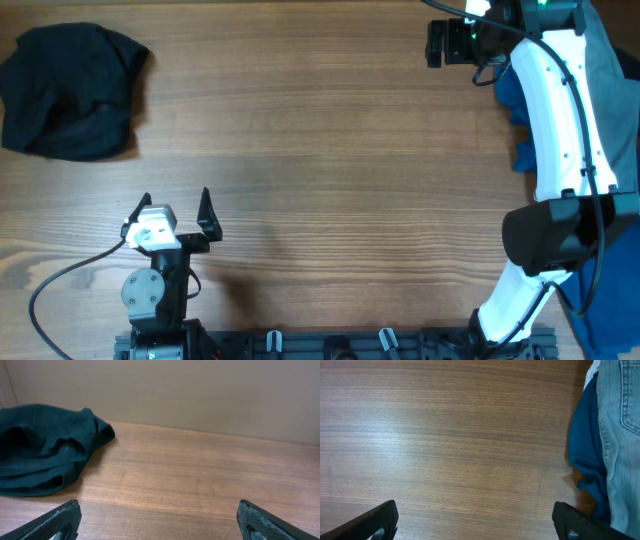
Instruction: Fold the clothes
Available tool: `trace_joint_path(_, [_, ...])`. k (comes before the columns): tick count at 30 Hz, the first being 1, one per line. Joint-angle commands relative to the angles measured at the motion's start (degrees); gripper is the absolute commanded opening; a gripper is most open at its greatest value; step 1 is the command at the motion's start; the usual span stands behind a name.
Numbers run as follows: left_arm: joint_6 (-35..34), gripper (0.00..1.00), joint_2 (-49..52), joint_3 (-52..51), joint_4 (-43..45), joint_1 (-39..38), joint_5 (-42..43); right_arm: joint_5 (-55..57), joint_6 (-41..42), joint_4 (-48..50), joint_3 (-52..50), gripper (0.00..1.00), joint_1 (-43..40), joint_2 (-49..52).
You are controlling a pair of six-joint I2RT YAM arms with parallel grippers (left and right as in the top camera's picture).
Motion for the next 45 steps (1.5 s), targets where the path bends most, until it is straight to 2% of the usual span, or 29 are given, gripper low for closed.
trace_joint_path(1, [0.68, 1.00, -0.72, -0.31, -0.31, -0.28, 0.68, 0.55, -0.59, 0.04, 0.17, 1.00, 0.09, 0.70])
trace_joint_path(29, [0.70, 1.00, -0.72, -0.31, -0.26, -0.28, 0.68, 0.55, -0.68, 0.04, 0.17, 1.00, 0.09, 0.37])
trace_joint_path(32, [0.70, 1.00, -0.72, -0.28, -0.24, -0.28, 0.68, 1.03, -1.18, 1.99, 0.17, 1.00, 0.09, -1.73])
trace_joint_path(34, [0.70, 1.00, -0.72, -0.28, -0.26, -0.28, 0.68, 0.94, -0.50, 8.39, 0.17, 1.00, 0.09, -5.79])
trace_joint_path(38, [0.70, 1.00, -0.72, -0.28, -0.24, -0.28, 0.68, -0.28, -0.59, 15.30, 0.17, 1.00, 0.09, -11.78])
trace_joint_path(45, [0.70, 1.00, -0.72, -0.31, -0.26, -0.28, 0.68, 3.39, -0.72, 18.12, -1.46, 1.00, 0.07, -25.64])
